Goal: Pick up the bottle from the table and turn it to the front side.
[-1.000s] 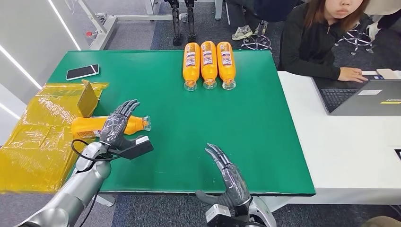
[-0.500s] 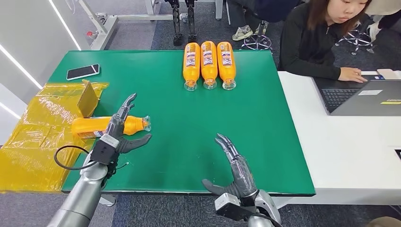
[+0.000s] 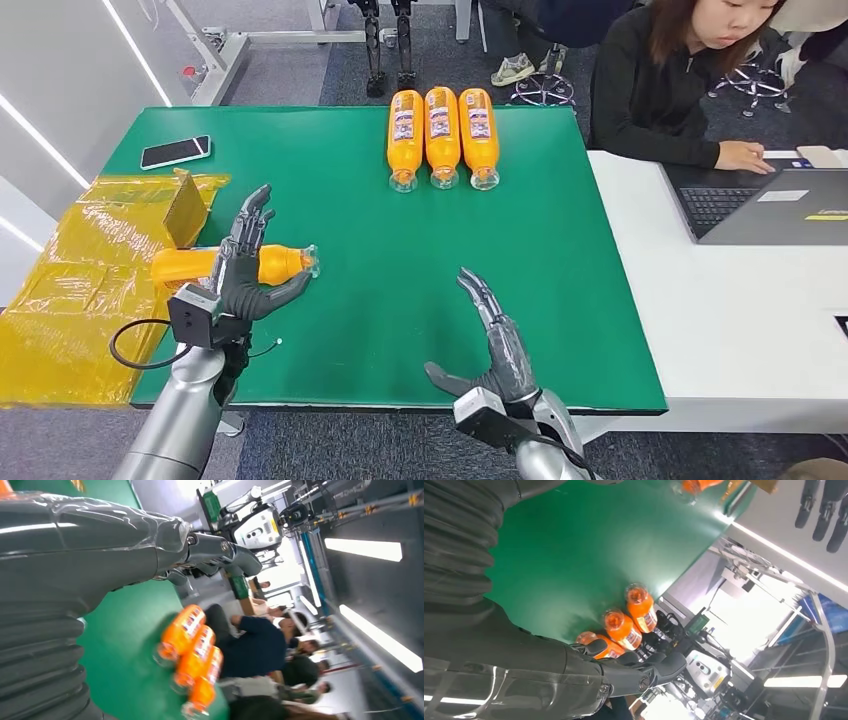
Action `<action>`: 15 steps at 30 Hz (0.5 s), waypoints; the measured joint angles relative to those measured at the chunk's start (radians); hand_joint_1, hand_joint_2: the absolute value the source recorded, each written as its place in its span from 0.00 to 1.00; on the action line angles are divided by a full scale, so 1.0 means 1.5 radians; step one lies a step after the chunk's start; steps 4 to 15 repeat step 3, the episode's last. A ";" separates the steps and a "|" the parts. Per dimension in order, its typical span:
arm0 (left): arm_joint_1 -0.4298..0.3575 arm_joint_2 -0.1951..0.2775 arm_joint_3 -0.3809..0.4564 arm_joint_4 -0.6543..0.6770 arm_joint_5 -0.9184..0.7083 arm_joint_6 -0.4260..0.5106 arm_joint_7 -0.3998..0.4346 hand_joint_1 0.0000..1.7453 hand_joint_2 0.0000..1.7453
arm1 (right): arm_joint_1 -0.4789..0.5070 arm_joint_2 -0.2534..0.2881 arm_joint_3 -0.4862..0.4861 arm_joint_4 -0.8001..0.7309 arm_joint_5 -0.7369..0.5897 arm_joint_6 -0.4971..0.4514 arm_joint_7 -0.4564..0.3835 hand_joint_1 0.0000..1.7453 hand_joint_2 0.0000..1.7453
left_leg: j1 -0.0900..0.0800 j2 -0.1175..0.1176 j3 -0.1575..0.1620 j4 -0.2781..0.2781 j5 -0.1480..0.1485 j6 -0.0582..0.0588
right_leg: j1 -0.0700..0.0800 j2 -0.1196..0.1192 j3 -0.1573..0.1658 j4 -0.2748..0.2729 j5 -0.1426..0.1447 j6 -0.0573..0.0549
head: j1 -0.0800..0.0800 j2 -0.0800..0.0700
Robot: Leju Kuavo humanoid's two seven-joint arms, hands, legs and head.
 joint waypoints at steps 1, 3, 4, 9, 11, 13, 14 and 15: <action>0.004 -0.008 0.000 -0.008 0.020 -0.005 0.003 0.00 1.00 | -0.012 0.010 0.000 0.011 -0.009 0.000 -0.003 0.00 1.00 | 0.000 0.000 0.000 0.000 0.000 0.000 | 0.000 0.000 0.000 0.000 0.000 0.000 | 0.000 0.000; 0.009 -0.022 0.000 -0.020 0.049 -0.012 0.010 0.00 1.00 | -0.032 0.025 0.000 0.027 -0.022 0.000 -0.007 0.00 1.00 | 0.000 0.000 0.000 0.000 0.000 0.000 | 0.000 0.000 0.000 0.000 0.000 0.000 | 0.000 0.000; 0.009 -0.022 0.000 -0.020 0.049 -0.012 0.010 0.00 1.00 | -0.032 0.025 0.000 0.027 -0.022 0.000 -0.007 0.00 1.00 | 0.000 0.000 0.000 0.000 0.000 0.000 | 0.000 0.000 0.000 0.000 0.000 0.000 | 0.000 0.000; 0.009 -0.022 0.000 -0.020 0.049 -0.012 0.010 0.00 1.00 | -0.032 0.025 0.000 0.027 -0.022 0.000 -0.007 0.00 1.00 | 0.000 0.000 0.000 0.000 0.000 0.000 | 0.000 0.000 0.000 0.000 0.000 0.000 | 0.000 0.000; 0.009 -0.022 0.000 -0.020 0.049 -0.012 0.010 0.00 1.00 | -0.032 0.025 0.000 0.027 -0.022 0.000 -0.007 0.00 1.00 | 0.000 0.000 0.000 0.000 0.000 0.000 | 0.000 0.000 0.000 0.000 0.000 0.000 | 0.000 0.000; 0.009 -0.022 0.000 -0.020 0.049 -0.012 0.010 0.00 1.00 | -0.032 0.025 0.000 0.027 -0.022 0.000 -0.007 0.00 1.00 | 0.000 0.000 0.000 0.000 0.000 0.000 | 0.000 0.000 0.000 0.000 0.000 0.000 | 0.000 0.000; 0.009 -0.022 0.000 -0.020 0.049 -0.012 0.010 0.00 1.00 | -0.032 0.025 0.000 0.027 -0.022 0.000 -0.007 0.00 1.00 | 0.000 0.000 0.000 0.000 0.000 0.000 | 0.000 0.000 0.000 0.000 0.000 0.000 | 0.000 0.000; 0.009 -0.022 0.000 -0.020 0.049 -0.012 0.010 0.00 1.00 | -0.032 0.025 0.000 0.027 -0.022 0.000 -0.007 0.00 1.00 | 0.000 0.000 0.000 0.000 0.000 0.000 | 0.000 0.000 0.000 0.000 0.000 0.000 | 0.000 0.000</action>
